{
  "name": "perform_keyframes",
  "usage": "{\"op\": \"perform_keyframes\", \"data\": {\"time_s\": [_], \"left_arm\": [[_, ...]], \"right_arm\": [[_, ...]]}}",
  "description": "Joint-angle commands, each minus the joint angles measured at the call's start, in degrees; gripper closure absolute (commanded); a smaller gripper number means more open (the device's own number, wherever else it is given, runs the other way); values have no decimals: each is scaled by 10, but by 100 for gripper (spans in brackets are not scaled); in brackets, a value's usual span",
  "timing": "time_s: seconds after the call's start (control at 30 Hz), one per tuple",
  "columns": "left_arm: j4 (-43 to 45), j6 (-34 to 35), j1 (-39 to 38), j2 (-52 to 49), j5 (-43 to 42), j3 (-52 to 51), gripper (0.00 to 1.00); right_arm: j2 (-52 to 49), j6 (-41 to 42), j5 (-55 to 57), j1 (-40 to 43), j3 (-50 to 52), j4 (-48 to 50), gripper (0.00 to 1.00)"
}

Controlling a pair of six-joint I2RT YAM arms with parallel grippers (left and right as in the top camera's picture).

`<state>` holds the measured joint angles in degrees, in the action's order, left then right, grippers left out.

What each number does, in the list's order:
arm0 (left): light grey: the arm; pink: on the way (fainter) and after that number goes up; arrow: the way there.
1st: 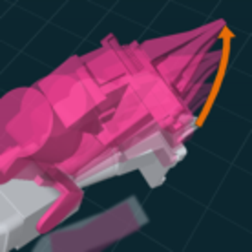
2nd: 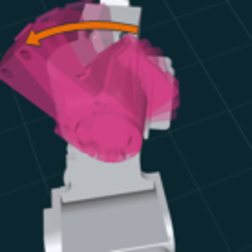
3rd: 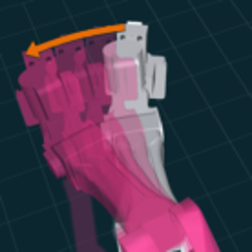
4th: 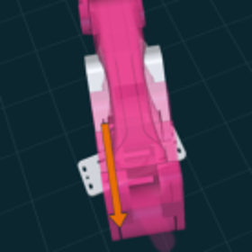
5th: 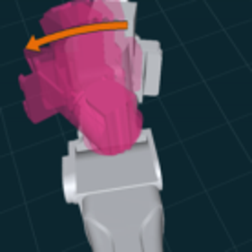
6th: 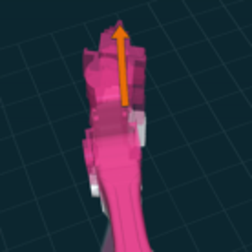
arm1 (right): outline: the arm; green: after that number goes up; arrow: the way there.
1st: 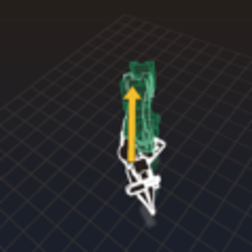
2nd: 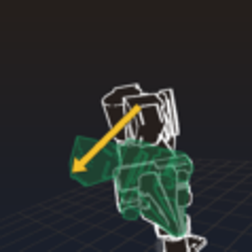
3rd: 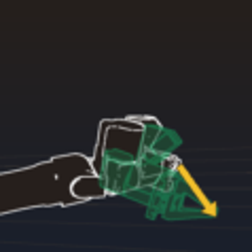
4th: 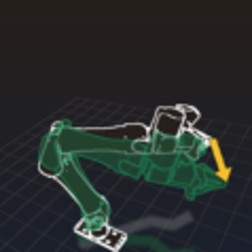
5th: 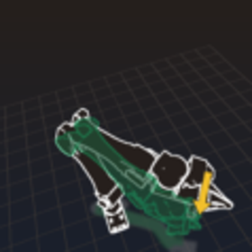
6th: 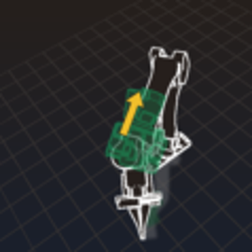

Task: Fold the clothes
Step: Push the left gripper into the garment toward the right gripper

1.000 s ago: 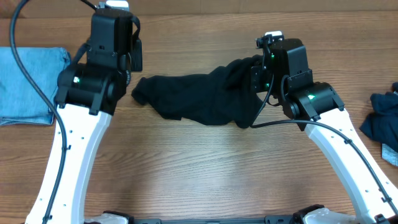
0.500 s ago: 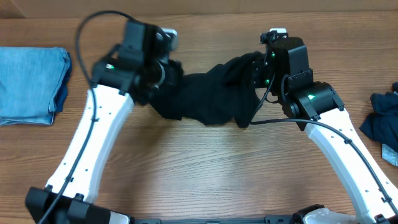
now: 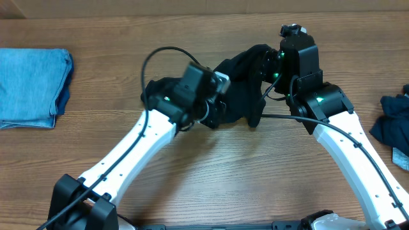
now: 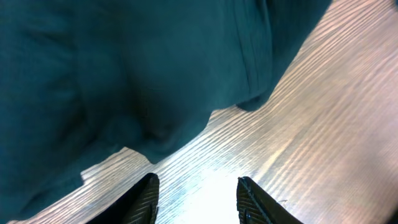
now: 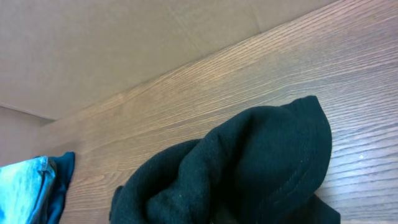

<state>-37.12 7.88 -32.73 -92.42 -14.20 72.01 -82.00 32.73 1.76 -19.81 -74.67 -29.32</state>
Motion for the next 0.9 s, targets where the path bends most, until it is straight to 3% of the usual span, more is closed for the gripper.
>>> {"op": "perform_keyframes", "data": {"time_s": [0.0,0.2,0.57,0.67,0.87], "left_arm": [[17,10,-51,-1,138,-23,52],[97,27,-74,-2,229,-69,36],[133,-25,-74,-2,297,-110,33],[131,-27,-75,-2,294,-111,34],[131,-14,-79,-1,208,-111,35]], "right_arm": [[3,21,-9,3,-12,16,96],[3,20,-40,3,-12,20,96],[10,9,-87,3,-44,12,96],[10,9,-103,-2,-71,-6,96],[10,9,-61,-23,-116,-41,96]]}}
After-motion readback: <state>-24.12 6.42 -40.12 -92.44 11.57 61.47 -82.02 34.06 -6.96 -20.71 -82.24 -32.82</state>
